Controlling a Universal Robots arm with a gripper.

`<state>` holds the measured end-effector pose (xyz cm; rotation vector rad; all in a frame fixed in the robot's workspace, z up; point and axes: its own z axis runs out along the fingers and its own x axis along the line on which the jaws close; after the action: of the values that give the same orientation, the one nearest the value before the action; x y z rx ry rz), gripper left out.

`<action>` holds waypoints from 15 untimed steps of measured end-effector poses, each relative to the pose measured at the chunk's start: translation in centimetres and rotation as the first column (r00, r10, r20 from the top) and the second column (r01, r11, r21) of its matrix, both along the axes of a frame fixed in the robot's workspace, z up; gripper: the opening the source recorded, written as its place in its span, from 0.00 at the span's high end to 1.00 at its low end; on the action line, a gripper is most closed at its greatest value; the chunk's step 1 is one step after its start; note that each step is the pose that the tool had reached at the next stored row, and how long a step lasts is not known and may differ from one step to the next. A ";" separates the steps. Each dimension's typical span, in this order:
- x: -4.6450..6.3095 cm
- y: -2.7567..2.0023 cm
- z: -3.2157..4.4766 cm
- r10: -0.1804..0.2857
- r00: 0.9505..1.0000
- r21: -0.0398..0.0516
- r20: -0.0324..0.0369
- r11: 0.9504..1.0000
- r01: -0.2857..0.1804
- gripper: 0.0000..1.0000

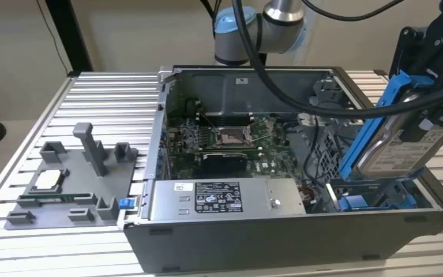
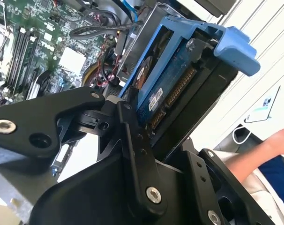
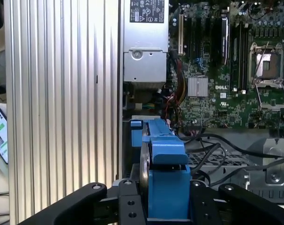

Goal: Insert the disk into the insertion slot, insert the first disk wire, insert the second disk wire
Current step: 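Insert the disk into the insertion slot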

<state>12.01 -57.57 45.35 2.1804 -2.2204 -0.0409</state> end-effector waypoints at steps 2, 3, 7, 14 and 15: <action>0.0 0.00 -0.37 0.000 1.000 0.000 0.000 1.000 0.000 1.00; 0.0 0.00 -0.56 0.000 1.000 0.000 0.000 1.000 0.000 1.00; 0.2 0.00 -1.28 0.000 1.000 0.000 0.000 1.000 0.000 1.00; 0.5 0.00 -2.55 0.000 1.000 0.000 0.000 1.000 0.000 1.00; 0.5 0.00 -2.73 0.000 1.000 0.000 0.000 1.000 0.000 1.00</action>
<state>12.50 -57.57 42.62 2.1804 -2.2204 -0.0410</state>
